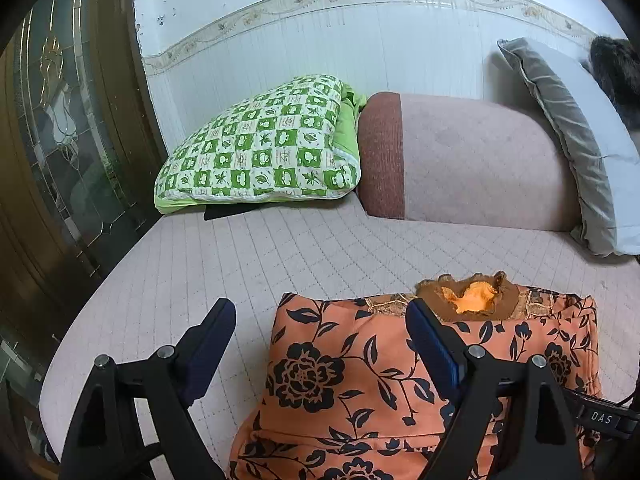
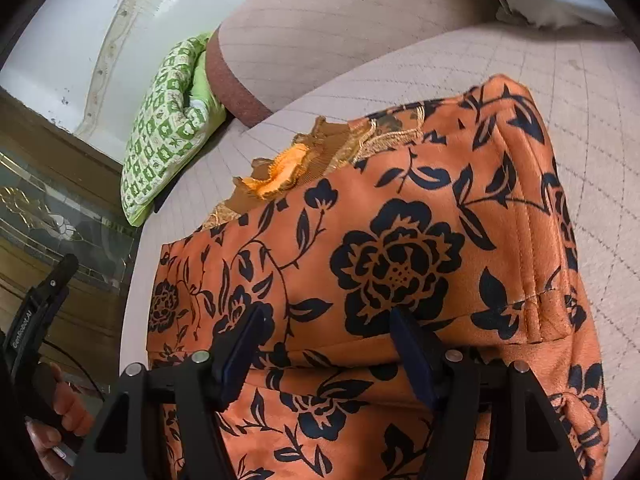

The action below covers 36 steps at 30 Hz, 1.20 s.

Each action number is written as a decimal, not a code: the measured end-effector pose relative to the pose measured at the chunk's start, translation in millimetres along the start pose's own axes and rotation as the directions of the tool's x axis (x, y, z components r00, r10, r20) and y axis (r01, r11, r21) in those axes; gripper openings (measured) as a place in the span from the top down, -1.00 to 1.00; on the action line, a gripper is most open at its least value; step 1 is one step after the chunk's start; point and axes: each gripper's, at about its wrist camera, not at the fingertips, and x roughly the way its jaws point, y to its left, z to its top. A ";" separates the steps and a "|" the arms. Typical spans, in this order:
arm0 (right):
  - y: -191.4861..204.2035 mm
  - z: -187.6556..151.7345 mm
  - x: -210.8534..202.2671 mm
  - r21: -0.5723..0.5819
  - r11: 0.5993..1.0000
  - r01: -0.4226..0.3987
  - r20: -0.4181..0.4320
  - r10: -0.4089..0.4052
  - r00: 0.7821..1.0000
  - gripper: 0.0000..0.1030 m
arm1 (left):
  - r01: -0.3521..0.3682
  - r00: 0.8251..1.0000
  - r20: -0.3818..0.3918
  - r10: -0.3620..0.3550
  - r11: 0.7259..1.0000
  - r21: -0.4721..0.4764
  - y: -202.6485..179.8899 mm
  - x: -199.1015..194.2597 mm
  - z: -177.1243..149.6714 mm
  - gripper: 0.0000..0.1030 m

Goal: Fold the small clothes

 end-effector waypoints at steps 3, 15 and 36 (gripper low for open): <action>2.4 -0.4 -1.3 -0.007 1.000 -0.020 0.001 0.020 1.000 -0.34 | -0.003 1.000 0.001 0.003 1.000 0.004 -0.7 -1.0 0.7 -0.69; 14.5 -17.7 -39.4 -0.024 1.000 -0.004 0.057 0.005 0.998 -0.34 | 0.002 1.000 -0.003 -0.002 1.000 0.011 6.2 -28.4 -7.0 -0.69; -97.1 -183.2 -225.9 0.122 0.972 0.200 -0.084 -0.190 0.978 -0.37 | 0.099 0.899 -0.427 -0.093 0.995 -0.009 161.6 -92.9 -239.1 -0.34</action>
